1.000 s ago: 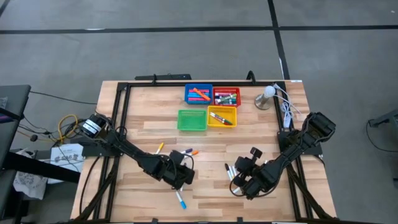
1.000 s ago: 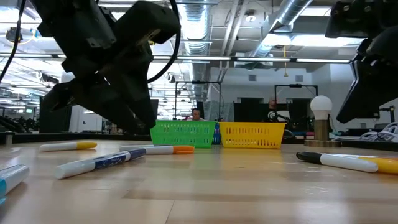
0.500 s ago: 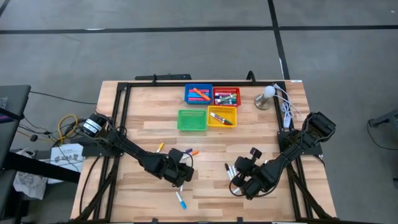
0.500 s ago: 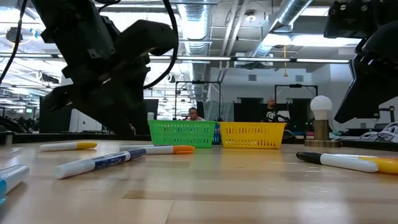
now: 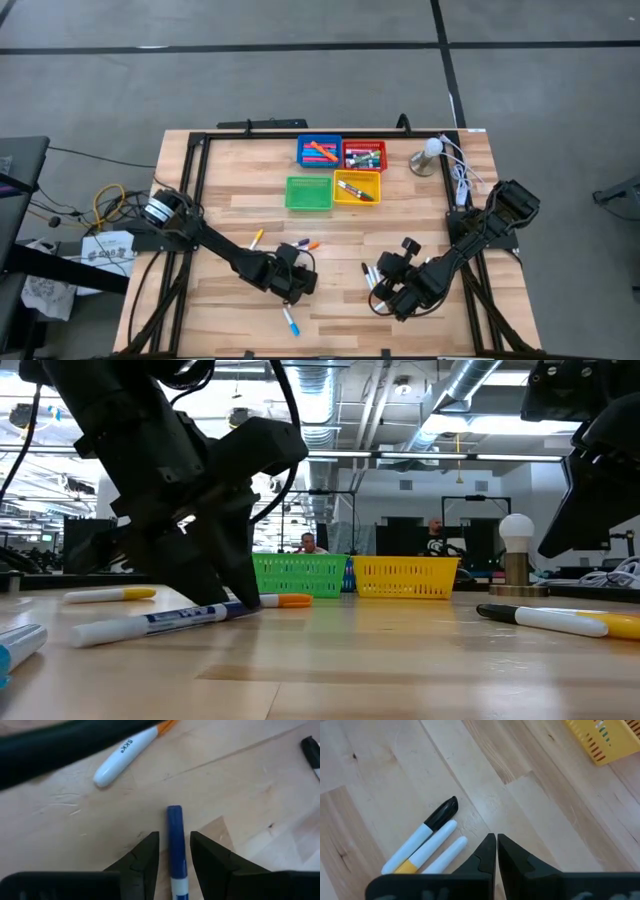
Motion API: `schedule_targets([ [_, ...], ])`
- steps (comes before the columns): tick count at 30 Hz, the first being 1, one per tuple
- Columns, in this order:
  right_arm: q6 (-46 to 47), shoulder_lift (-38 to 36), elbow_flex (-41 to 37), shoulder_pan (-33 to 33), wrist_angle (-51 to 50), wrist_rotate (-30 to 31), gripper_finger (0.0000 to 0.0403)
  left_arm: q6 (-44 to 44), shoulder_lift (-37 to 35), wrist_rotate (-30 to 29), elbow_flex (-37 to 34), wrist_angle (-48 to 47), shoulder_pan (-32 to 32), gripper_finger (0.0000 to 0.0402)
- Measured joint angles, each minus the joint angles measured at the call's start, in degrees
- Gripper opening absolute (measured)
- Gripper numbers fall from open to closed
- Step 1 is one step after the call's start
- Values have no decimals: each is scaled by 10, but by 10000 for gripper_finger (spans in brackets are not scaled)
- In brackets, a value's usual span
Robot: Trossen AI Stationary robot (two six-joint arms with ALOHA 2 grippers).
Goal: Pick & Place Markers
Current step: Put the blue thin dry erase marker into the yellow bin
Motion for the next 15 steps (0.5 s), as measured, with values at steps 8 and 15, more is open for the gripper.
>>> schedule_targets([
  [8,-2,0,0,1,0,-3,8,-14,3,-8,-1,-4,-6,113],
  [15,-5,0,0,0,-1,-3,8,-15,-8,-1,-3,-3,-5,111],
])
